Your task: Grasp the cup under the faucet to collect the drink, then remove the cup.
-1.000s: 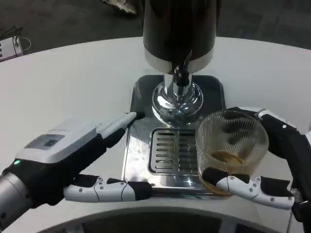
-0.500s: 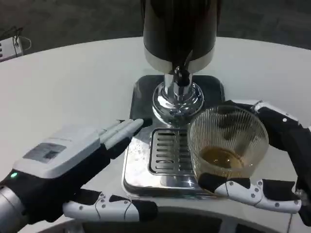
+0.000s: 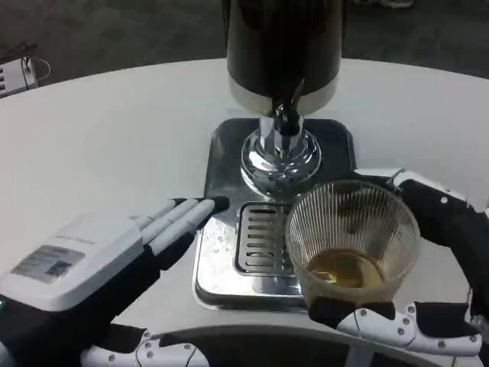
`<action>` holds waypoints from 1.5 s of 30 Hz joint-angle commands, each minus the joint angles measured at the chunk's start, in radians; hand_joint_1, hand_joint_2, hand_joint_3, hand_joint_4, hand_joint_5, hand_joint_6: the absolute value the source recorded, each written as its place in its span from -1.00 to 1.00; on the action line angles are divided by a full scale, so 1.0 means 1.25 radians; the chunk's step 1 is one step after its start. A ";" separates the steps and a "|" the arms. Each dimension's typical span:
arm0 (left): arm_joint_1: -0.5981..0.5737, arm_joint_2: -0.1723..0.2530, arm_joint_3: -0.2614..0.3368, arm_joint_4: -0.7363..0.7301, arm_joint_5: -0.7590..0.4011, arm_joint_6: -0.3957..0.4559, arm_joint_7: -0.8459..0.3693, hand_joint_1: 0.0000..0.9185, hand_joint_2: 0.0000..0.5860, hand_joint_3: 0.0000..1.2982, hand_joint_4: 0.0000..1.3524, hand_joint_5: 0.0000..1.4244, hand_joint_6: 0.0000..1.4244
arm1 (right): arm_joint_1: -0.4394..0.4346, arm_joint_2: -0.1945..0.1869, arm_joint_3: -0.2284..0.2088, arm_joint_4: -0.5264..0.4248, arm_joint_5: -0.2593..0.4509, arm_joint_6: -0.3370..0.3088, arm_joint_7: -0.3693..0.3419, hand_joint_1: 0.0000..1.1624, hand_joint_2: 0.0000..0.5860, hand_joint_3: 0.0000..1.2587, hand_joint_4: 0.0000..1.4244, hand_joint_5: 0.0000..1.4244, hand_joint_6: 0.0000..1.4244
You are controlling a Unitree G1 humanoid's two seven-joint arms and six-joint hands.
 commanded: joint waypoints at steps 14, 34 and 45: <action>0.050 -0.026 0.013 -0.047 0.003 0.011 -0.010 -1.00 -0.71 -1.00 -1.00 -1.00 -0.92 | 0.028 -0.001 -0.037 -0.045 0.030 -0.004 0.023 0.64 -0.23 0.95 1.00 1.00 1.00; 0.051 -0.023 0.009 -0.030 -0.017 -0.016 -0.010 -1.00 -0.71 -1.00 -1.00 -1.00 -0.93 | 0.045 0.001 -0.034 -0.060 0.021 0.003 0.022 0.63 -0.21 0.95 1.00 1.00 1.00; 0.044 -0.021 -0.004 -0.028 -0.021 -0.021 -0.017 -1.00 -0.72 -1.00 -1.00 -1.00 -0.94 | 0.054 -0.003 -0.049 -0.065 0.028 0.004 0.025 0.63 -0.21 0.95 1.00 1.00 1.00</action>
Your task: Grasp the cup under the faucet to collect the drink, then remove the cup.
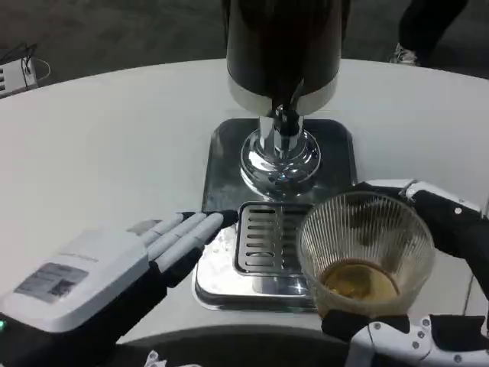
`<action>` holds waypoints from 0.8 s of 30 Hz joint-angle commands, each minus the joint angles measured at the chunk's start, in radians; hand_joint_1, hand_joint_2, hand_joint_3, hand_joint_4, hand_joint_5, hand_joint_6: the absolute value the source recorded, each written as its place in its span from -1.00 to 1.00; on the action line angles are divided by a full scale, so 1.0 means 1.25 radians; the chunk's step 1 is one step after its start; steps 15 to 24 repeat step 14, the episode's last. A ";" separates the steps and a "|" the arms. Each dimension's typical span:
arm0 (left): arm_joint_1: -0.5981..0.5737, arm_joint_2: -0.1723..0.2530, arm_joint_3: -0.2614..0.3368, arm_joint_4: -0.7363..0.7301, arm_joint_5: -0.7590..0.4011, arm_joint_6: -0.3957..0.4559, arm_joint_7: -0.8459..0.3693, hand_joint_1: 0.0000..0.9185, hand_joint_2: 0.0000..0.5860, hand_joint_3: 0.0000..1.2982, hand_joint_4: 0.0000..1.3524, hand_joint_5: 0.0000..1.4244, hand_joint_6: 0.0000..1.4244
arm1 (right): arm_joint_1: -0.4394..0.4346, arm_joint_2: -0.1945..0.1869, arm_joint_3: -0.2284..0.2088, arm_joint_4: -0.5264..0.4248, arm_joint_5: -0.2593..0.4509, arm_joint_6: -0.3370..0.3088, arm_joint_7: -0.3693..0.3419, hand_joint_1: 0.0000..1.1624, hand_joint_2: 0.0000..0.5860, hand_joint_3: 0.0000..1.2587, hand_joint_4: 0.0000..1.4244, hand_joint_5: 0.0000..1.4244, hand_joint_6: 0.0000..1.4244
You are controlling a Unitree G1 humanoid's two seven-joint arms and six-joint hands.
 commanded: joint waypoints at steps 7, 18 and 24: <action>-0.009 0.005 -0.016 0.008 -0.008 -0.007 -0.013 -1.00 -0.72 -1.00 -1.00 -1.00 -0.94 | 0.003 -0.003 -0.029 -0.027 0.025 -0.005 0.005 0.63 -0.21 0.95 0.99 1.00 1.00; -0.008 0.005 -0.016 0.006 -0.011 -0.008 -0.016 -1.00 -0.72 -1.00 -1.00 -1.00 -0.94 | 0.006 -0.002 -0.032 -0.028 0.027 -0.007 0.009 0.63 -0.21 0.95 1.00 1.00 1.00; -0.008 0.005 -0.016 0.006 -0.011 -0.008 -0.016 -1.00 -0.72 -1.00 -1.00 -1.00 -0.94 | 0.006 -0.002 -0.032 -0.028 0.027 -0.007 0.009 0.63 -0.21 0.95 1.00 1.00 1.00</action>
